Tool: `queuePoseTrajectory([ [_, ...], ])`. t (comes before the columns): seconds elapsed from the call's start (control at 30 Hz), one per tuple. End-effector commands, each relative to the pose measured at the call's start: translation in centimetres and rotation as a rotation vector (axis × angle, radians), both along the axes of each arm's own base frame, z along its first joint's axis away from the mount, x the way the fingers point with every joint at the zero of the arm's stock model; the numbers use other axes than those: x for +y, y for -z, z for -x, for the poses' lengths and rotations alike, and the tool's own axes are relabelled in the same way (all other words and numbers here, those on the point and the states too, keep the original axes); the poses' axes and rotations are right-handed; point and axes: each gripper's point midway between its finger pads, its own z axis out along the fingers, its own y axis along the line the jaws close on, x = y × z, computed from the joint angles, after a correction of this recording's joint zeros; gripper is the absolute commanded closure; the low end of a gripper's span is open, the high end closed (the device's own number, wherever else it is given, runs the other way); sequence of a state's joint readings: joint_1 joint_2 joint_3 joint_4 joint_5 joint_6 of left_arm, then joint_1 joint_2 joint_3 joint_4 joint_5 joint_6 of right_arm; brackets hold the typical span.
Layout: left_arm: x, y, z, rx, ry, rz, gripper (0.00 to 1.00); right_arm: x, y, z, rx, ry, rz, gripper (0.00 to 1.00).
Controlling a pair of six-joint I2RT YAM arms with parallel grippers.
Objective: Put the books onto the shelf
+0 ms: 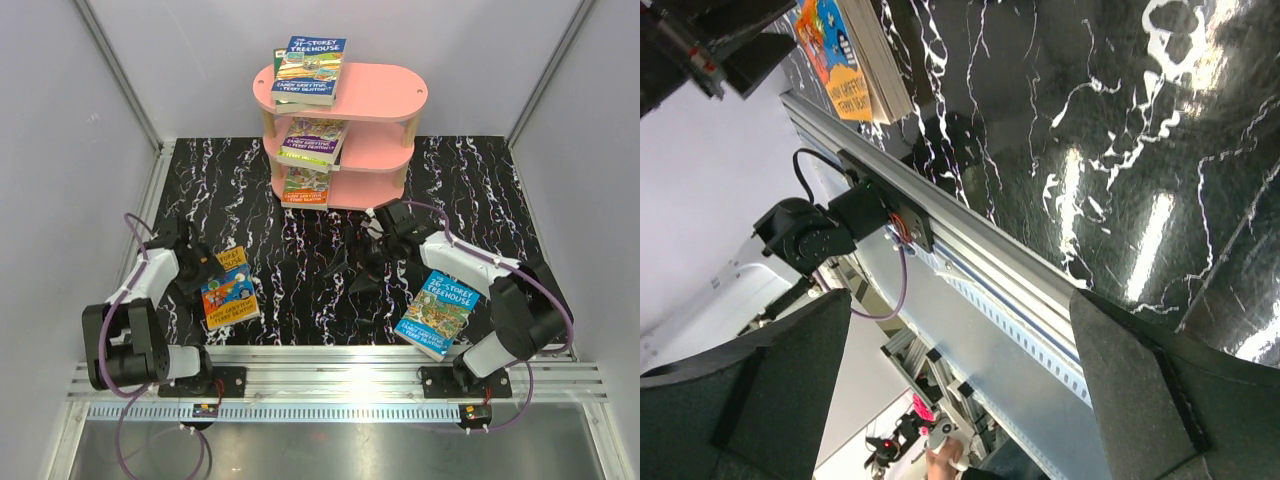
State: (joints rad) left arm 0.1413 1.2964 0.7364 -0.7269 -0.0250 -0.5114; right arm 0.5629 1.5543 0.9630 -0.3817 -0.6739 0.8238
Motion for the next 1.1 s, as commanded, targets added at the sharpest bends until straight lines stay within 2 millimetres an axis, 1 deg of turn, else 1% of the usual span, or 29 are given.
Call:
queuePoseTrajectory([
  [0.0,0.5,0.7,-1.6,-0.020,0.025,-0.015,0.01,-0.3,-1.5,0.2,-0.061,-0.020,-0.005,0.02],
  [0.07,-0.2,1.5,-2.1,-0.037,0.044,0.015,0.01,-0.6,-1.5,0.2,-0.071,-0.032,0.014,0.02],
  [0.1,-0.9,1.7,-2.2,-0.039,0.052,0.037,0.02,-0.7,-1.5,0.0,-0.080,-0.032,0.022,0.02],
  [0.13,-2.1,1.9,-2.3,-0.036,0.095,0.043,0.02,-0.7,-1.4,0.1,-0.089,-0.042,0.026,0.02],
  [0.2,-3.7,2.0,-2.9,-0.049,0.130,0.043,0.02,-0.5,-1.1,-0.1,-0.083,-0.055,0.028,0.01],
  [0.23,-5.7,2.0,-2.8,-0.048,0.189,0.047,0.02,-0.5,-0.8,-0.2,-0.085,-0.067,0.031,0.01],
  [0.3,-8.0,2.1,-3.2,-0.053,0.218,0.079,0.02,0.1,0.2,-0.6,-0.071,-0.083,0.020,0.00],
  [0.33,-9.8,2.2,-3.0,-0.054,0.270,0.090,0.02,0.4,0.6,-0.8,-0.065,-0.086,0.016,0.00],
  [0.37,-10.7,2.3,-3.1,-0.050,0.288,0.097,0.02,0.9,1.5,-1.5,-0.064,-0.087,0.010,0.00],
  [0.4,-11.7,2.3,-3.1,-0.046,0.302,0.109,0.02,1.2,1.9,-1.7,-0.055,-0.090,0.000,0.00],
  [0.43,-13.0,2.3,-2.6,-0.040,0.345,0.113,0.02,1.7,2.9,-2.4,-0.043,-0.088,-0.003,0.00],
  [0.47,-13.7,2.2,-2.7,-0.037,0.360,0.115,0.02,2.0,3.4,-2.7,-0.036,-0.089,-0.006,0.01],
  [0.53,-15.4,2.2,-2.2,-0.027,0.389,0.135,0.03,2.6,4.2,-3.3,-0.017,-0.088,-0.017,0.01],
  [0.57,-16.0,2.0,-2.1,-0.029,0.391,0.151,0.02,3.0,5.4,-3.8,-0.007,-0.089,-0.014,0.01],
  [0.6,-16.9,1.8,-2.0,-0.027,0.380,0.188,0.02,3.2,5.9,-3.9,0.000,-0.090,-0.017,0.01],
  [0.63,-17.9,1.5,-1.9,-0.037,0.390,0.209,0.02,3.6,7.0,-4.4,0.017,-0.081,-0.022,0.02],
  [0.67,-18.6,1.2,-2.0,-0.046,0.381,0.232,0.02,4.1,7.4,-4.3,0.022,-0.088,-0.030,0.03],
  [0.7,-19.7,0.9,-1.6,-0.046,0.403,0.254,0.02,4.5,7.8,-4.1,0.029,-0.095,-0.034,0.04],
  [0.73,-20.3,0.7,-1.6,-0.051,0.409,0.265,0.02,5.1,8.0,-4.0,0.028,-0.105,-0.037,0.05],
  [0.77,-21.4,0.2,-1.6,-0.056,0.419,0.295,0.02,6.2,8.4,-3.5,0.023,-0.137,-0.039,0.05],
  [0.8,-21.8,0.0,-1.7,-0.058,0.411,0.315,0.02,6.8,8.6,-3.4,0.020,-0.153,-0.039,0.05],
  [0.87,-23.3,-0.5,-1.7,-0.074,0.411,0.367,0.02,8.0,9.1,-3.0,0.024,-0.183,-0.036,0.12],
  [0.93,-24.7,-1.3,-1.7,-0.097,0.435,0.418,0.02,9.0,9.4,-1.8,0.034,-0.215,-0.036,0.18],
  [0.97,-25.0,-1.5,-1.8,-0.106,0.445,0.422,0.02,9.1,9.4,-1.5,0.033,-0.220,-0.034,0.31],
  [1.0,-25.1,-1.7,-1.8,-0.113,0.453,0.420,0.02,9.1,9.3,-1.2,0.031,-0.225,-0.035,0.41],
  [1.03,-25.1,-1.8,-1.7,-0.113,0.456,0.420,0.02,8.7,9.3,-0.9,0.034,-0.224,-0.031,0.51],
  [1.07,-25.1,-2.2,-1.8,-0.126,0.462,0.422,0.02,8.5,9.1,-0.6,0.031,-0.226,-0.028,0.72],
])
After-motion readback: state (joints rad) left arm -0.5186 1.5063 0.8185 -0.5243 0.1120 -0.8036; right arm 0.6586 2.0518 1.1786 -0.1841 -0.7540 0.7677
